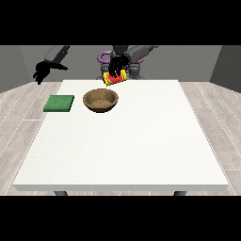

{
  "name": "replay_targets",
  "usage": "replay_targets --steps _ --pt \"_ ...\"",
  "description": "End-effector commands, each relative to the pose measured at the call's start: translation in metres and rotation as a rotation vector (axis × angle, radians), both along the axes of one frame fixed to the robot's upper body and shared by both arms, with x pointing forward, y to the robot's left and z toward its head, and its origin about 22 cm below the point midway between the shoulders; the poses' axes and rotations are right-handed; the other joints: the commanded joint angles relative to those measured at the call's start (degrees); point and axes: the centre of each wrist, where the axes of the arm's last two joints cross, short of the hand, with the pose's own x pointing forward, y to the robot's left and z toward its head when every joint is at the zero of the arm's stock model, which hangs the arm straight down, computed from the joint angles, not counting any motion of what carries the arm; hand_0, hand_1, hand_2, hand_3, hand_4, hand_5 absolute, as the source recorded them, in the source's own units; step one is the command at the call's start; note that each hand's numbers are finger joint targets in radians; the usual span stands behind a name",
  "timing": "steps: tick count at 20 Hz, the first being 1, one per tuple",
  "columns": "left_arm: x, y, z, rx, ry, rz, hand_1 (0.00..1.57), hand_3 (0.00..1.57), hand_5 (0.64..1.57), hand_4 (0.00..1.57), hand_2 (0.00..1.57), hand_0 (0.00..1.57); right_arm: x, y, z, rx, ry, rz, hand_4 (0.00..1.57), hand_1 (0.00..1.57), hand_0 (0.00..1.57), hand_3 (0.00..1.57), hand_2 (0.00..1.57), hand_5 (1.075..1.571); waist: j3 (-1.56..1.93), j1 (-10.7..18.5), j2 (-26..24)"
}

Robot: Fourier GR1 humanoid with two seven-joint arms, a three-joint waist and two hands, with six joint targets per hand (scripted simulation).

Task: Pick the cup and pour the ball into the bowl, then pick the bowl and place it on the pad

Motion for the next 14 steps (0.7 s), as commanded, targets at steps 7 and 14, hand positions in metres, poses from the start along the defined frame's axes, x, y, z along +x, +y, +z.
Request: replay_targets --steps 7,14 --pt "0.000 -0.024 0.021 0.367 -0.081 -0.075 0.00 1.57 1.385 1.25 1.57 0.00 0.001 -0.001 -0.002 0.020 -0.003 0.000 0.00 0.00 0.00 0.15 0.00 1.521 0.05 -0.8 0.9" --pt "0.008 -0.040 0.056 0.552 -0.163 -0.053 1.55 1.57 1.457 1.20 1.57 1.55 -0.004 -0.010 -0.003 0.030 0.001 0.010 0.00 0.00 0.00 0.19 0.00 1.515 0.02 -0.4 -0.1"
